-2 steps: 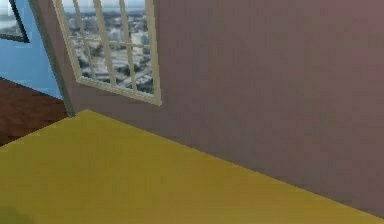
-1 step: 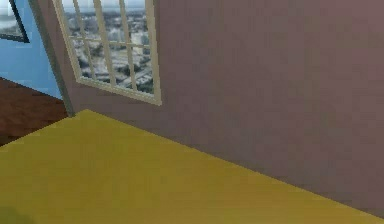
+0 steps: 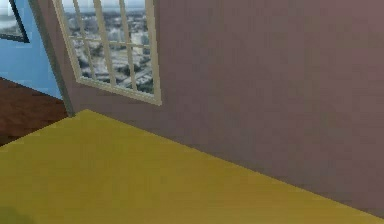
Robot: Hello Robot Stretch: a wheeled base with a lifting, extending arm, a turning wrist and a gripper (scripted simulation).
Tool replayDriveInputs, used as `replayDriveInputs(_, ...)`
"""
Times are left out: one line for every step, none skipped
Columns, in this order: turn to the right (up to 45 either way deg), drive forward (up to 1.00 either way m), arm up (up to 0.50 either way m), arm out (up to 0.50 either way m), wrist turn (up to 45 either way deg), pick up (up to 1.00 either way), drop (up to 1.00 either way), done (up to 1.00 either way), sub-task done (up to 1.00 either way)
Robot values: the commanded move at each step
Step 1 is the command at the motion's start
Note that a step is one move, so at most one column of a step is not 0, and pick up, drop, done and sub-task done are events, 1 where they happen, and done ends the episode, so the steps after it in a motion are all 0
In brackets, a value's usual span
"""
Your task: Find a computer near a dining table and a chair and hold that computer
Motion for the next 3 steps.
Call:
replayDriveInputs(0.0,0.0,0.0,0.0,45.0,0.0,0.0,0.0,0.0)
replayDriveInputs(0.0,0.0,0.0,0.0,45.0,0.0,0.0,0.0,0.0)
replayDriveInputs(0.0,0.0,0.0,0.0,45.0,0.0,0.0,0.0,0.0)
